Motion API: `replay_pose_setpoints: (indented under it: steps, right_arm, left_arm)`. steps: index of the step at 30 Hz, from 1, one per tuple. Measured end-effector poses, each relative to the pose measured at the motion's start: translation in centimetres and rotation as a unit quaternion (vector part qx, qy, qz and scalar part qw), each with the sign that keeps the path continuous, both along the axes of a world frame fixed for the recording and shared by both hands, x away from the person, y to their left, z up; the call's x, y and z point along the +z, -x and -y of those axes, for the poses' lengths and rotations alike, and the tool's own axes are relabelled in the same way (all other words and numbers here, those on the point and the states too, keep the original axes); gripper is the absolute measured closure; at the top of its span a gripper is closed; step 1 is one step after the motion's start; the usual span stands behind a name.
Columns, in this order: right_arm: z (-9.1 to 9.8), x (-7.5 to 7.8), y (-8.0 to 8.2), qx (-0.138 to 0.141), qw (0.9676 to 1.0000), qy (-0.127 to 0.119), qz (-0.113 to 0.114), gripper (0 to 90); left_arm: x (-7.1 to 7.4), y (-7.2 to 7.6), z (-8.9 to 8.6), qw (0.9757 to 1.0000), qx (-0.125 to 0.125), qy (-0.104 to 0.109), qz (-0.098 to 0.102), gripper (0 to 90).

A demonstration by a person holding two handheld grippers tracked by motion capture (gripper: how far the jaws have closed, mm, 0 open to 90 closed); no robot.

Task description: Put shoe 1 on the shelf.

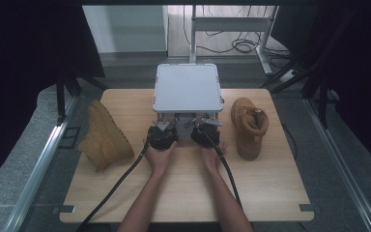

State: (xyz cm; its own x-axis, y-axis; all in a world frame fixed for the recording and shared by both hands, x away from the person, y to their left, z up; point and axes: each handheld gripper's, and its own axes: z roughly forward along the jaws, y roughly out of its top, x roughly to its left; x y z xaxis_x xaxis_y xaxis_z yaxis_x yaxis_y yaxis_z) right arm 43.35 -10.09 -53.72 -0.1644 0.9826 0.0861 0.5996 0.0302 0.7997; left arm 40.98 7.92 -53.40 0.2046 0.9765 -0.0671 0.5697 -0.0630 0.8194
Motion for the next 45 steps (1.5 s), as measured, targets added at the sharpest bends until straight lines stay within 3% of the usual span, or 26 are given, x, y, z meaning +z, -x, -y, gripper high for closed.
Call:
replay_pose_setpoints:
  steps: [4,10,13,16,21,26,35,45]
  right_arm:
    - [0.5,0.2,0.7,0.018,0.9996,-0.023,0.000,27.3]
    - [1.9,1.8,2.9,0.037,0.9981,-0.034,0.035,26.8]
    - [3.0,2.6,4.2,0.053,0.9960,-0.038,0.061,36.6]
    - [3.8,2.9,4.9,0.041,0.9955,-0.013,0.085,51.4]
    - [5.0,2.4,4.3,0.024,0.9977,-0.028,0.057,76.5]
    - [5.2,1.6,3.1,0.032,0.9984,-0.030,0.034,87.5]
    - [4.4,1.1,1.6,0.023,0.9993,-0.017,0.023,88.9]
    - [3.7,0.5,1.3,0.028,0.9992,-0.015,0.023,89.0]
  left_arm:
    - [0.2,0.7,-0.5,0.9996,-0.019,0.022,-0.001,34.7]
    - [1.7,3.3,-2.3,0.9976,-0.024,0.046,0.045,37.4]
    - [1.9,4.1,-2.9,0.9974,-0.018,0.046,0.052,47.5]
    - [2.0,4.5,-3.4,0.9973,-0.007,0.041,0.061,64.4]
    - [1.7,3.6,-4.2,0.9983,-0.007,0.049,0.029,77.8]
    - [1.5,2.9,-4.8,0.9986,-0.008,0.046,0.026,85.8]
    - [1.3,1.7,-4.7,0.9993,-0.016,0.033,0.010,89.0]
    - [0.7,1.1,-3.2,0.9989,-0.035,0.031,-0.005,89.5]
